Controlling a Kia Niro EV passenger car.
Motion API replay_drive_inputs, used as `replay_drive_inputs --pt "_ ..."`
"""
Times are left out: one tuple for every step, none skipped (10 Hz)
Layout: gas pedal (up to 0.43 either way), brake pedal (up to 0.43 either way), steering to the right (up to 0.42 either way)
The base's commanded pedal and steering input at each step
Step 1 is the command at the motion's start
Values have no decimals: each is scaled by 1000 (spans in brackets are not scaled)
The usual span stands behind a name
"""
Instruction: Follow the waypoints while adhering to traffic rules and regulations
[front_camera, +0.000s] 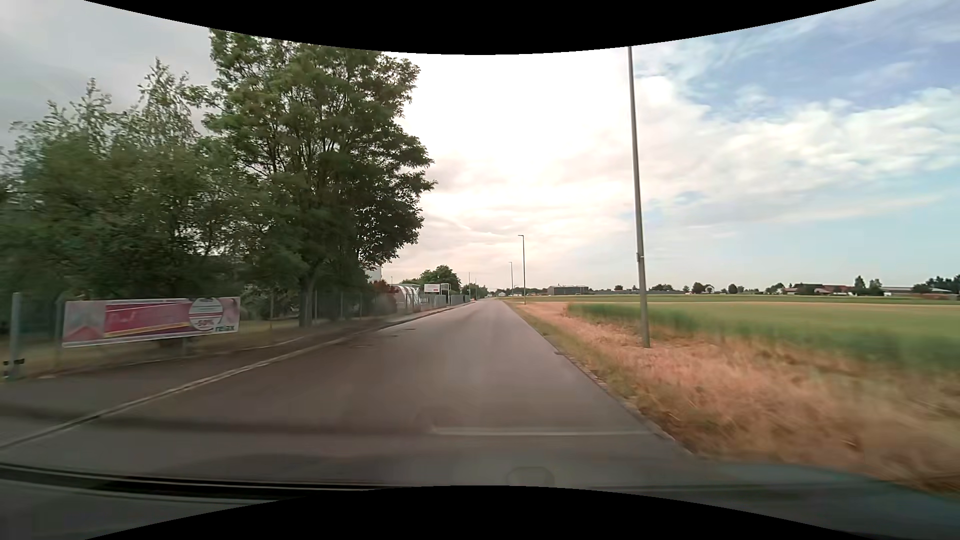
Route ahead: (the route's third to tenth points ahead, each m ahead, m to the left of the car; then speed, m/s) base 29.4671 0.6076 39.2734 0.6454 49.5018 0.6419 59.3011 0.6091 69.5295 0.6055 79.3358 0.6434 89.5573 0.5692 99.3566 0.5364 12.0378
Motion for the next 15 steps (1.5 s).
replay_drive_inputs --pt "67 0 -3" --pt "67 0 -5" --pt "79 0 -7" --pt "87 0 -7" --pt "87 0 -4" --pt "110 0 -4" --pt "110 0 -4" --pt "110 0 -4" --pt "110 0 -4" --pt "110 0 -5" --pt "110 0 -5" --pt "110 0 -4" --pt "110 0 -4" --pt "110 0 -4" --pt "110 0 -4"
